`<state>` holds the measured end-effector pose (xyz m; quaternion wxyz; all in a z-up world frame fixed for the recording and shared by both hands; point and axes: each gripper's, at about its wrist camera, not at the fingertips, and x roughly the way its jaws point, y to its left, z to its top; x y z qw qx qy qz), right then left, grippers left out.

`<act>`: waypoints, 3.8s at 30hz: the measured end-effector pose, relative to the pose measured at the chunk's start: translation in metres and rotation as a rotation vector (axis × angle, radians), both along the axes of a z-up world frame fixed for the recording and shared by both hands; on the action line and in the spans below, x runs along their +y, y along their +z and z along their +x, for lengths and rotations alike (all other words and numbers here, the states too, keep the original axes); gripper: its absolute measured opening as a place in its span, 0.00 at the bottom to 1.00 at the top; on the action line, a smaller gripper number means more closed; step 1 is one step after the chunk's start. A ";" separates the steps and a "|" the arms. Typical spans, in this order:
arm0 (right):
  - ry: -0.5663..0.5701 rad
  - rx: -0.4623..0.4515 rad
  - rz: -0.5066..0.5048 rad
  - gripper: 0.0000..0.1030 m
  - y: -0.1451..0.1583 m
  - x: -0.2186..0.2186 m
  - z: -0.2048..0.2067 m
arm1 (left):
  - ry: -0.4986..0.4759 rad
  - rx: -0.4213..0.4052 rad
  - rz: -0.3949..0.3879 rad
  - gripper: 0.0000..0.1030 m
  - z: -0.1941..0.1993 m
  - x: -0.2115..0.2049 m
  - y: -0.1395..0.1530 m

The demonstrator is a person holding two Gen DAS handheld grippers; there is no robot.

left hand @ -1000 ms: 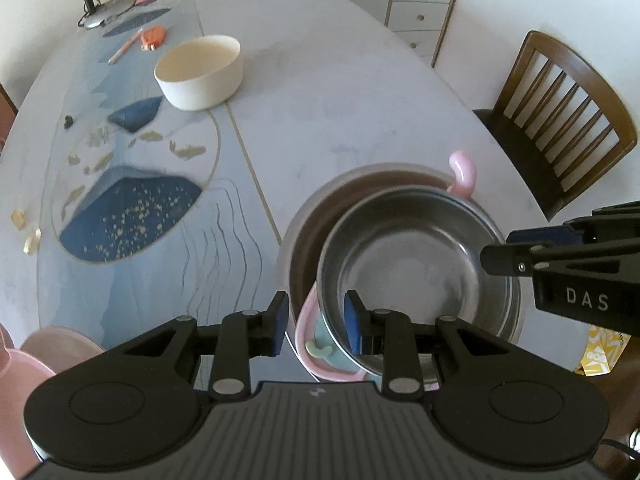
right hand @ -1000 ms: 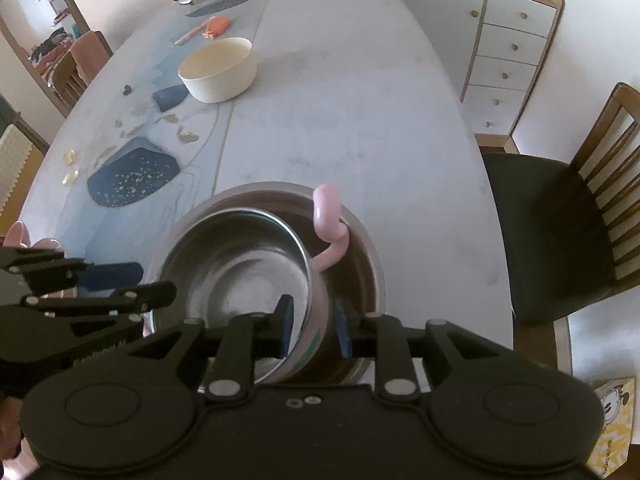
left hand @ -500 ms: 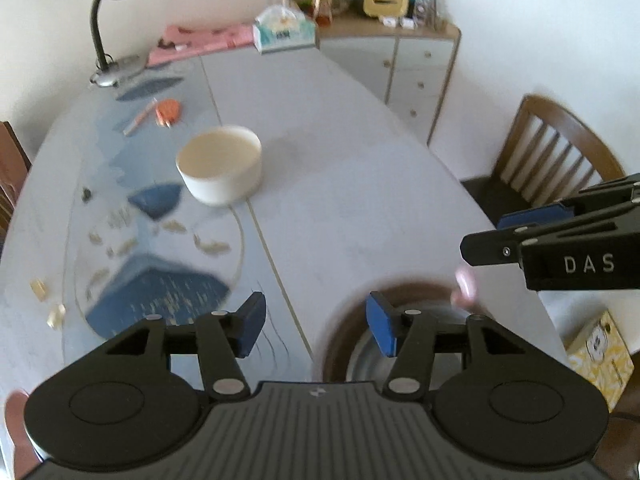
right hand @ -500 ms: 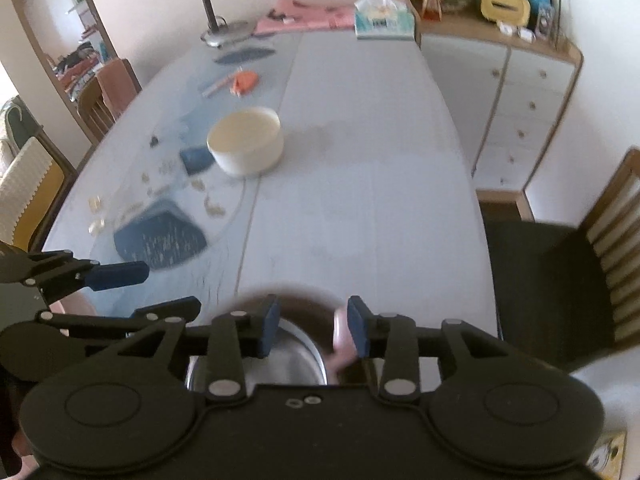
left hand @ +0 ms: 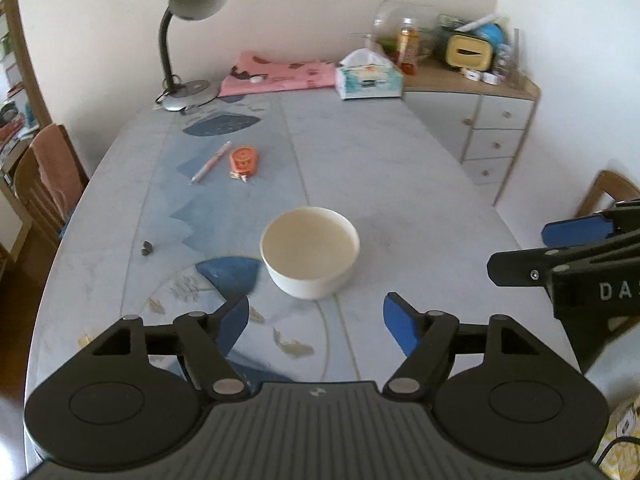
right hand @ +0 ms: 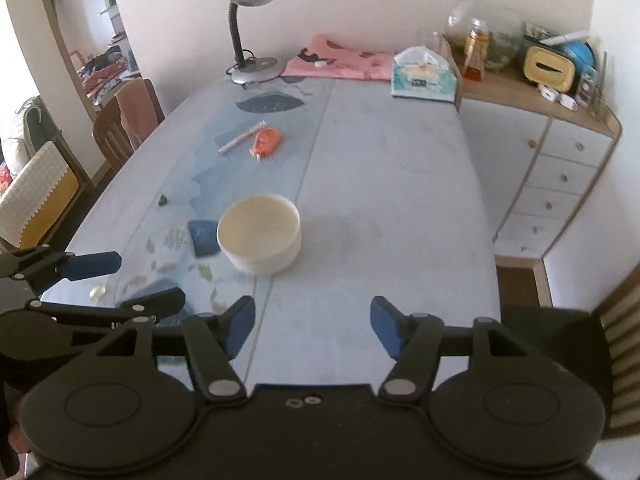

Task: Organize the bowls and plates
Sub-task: 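Move both grippers toward the cream bowl on the table, then close both grippers on the cream bowl rim, then lift the cream bowl with both grippers and carry it over the pink pot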

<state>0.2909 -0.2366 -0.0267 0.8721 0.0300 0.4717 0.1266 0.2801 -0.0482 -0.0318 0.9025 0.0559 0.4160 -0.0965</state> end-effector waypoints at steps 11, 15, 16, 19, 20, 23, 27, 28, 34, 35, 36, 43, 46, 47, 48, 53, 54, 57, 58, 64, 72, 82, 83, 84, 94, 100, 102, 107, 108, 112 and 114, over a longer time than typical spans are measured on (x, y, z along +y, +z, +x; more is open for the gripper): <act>0.051 0.038 -0.022 0.84 -0.041 0.020 0.086 | 0.132 0.031 0.000 0.72 0.075 0.013 -0.022; 0.040 0.065 -0.028 0.83 -0.059 0.024 0.115 | 0.152 0.095 -0.019 0.72 0.099 0.017 -0.041; 0.038 0.074 -0.026 0.83 -0.064 0.025 0.123 | 0.167 0.116 -0.035 0.72 0.105 0.019 -0.046; 0.029 0.113 -0.001 0.82 -0.077 0.026 0.139 | 0.207 0.160 -0.070 0.72 0.120 0.025 -0.057; 0.032 0.132 0.011 0.80 -0.082 0.026 0.143 | 0.219 0.167 -0.069 0.72 0.124 0.026 -0.060; 0.047 0.178 0.011 0.79 -0.099 0.032 0.152 | 0.247 0.188 -0.049 0.72 0.137 0.028 -0.070; 0.036 0.211 0.025 0.72 -0.112 0.034 0.159 | 0.275 0.210 -0.048 0.71 0.151 0.032 -0.081; 0.037 0.218 0.031 0.71 -0.115 0.035 0.161 | 0.275 0.213 -0.049 0.71 0.153 0.032 -0.083; 0.052 0.245 0.041 0.63 -0.130 0.042 0.165 | 0.287 0.249 -0.048 0.60 0.169 0.032 -0.099; 0.053 0.246 0.040 0.60 -0.131 0.042 0.166 | 0.286 0.257 -0.050 0.58 0.171 0.032 -0.101; 0.055 0.247 0.040 0.58 -0.133 0.043 0.165 | 0.284 0.263 -0.046 0.55 0.173 0.031 -0.103; 0.077 0.256 0.039 0.38 -0.137 0.047 0.164 | 0.273 0.286 -0.042 0.30 0.178 0.027 -0.113; 0.085 0.260 0.040 0.33 -0.137 0.048 0.163 | 0.263 0.294 -0.043 0.17 0.178 0.025 -0.114; 0.086 0.261 0.038 0.30 -0.137 0.048 0.163 | 0.263 0.301 -0.048 0.16 0.178 0.024 -0.115; 0.086 0.264 0.037 0.26 -0.138 0.048 0.163 | 0.261 0.304 -0.052 0.14 0.179 0.024 -0.115; 0.082 0.265 0.043 0.09 -0.137 0.050 0.160 | 0.258 0.298 -0.040 0.04 0.175 0.020 -0.114; 0.080 0.258 0.038 0.08 -0.136 0.050 0.159 | 0.256 0.291 -0.034 0.03 0.174 0.019 -0.113; 0.075 0.246 0.033 0.07 -0.132 0.050 0.155 | 0.251 0.287 -0.018 0.03 0.169 0.017 -0.110; 0.074 0.245 0.033 0.07 -0.131 0.050 0.153 | 0.250 0.287 -0.016 0.03 0.167 0.017 -0.110; 0.049 0.239 0.032 0.06 -0.120 0.045 0.138 | 0.239 0.280 -0.014 0.02 0.148 0.012 -0.101; 0.029 0.216 0.003 0.06 -0.100 0.044 0.102 | 0.204 0.270 -0.017 0.02 0.112 0.008 -0.084; -0.013 0.177 0.011 0.05 -0.064 0.037 0.046 | 0.152 0.250 -0.023 0.02 0.059 0.006 -0.054; -0.016 0.171 0.011 0.05 -0.060 0.037 0.040 | 0.147 0.246 -0.022 0.02 0.053 0.006 -0.049; -0.020 0.167 0.012 0.06 -0.056 0.037 0.034 | 0.141 0.239 -0.020 0.02 0.048 0.006 -0.045; -0.088 0.124 0.021 0.05 -0.020 0.030 -0.023 | 0.057 0.190 -0.015 0.02 -0.002 0.001 -0.008; -0.122 0.106 0.032 0.06 -0.004 0.022 -0.055 | 0.014 0.181 -0.014 0.02 -0.034 -0.004 0.007; -0.135 0.102 0.038 0.06 0.000 0.018 -0.067 | -0.006 0.174 -0.009 0.02 -0.046 -0.006 0.011; -0.172 0.112 0.045 0.06 0.003 0.011 -0.099 | -0.060 0.183 0.000 0.02 -0.075 -0.014 0.011; -0.177 0.114 0.045 0.06 0.002 0.009 -0.105 | -0.070 0.182 0.001 0.02 -0.080 -0.015 0.010; -0.204 0.128 0.048 0.06 -0.003 0.005 -0.124 | -0.106 0.163 0.014 0.02 -0.101 -0.022 0.005; -0.217 0.133 0.050 0.06 -0.006 0.003 -0.133 | -0.121 0.160 0.022 0.02 -0.109 -0.024 0.002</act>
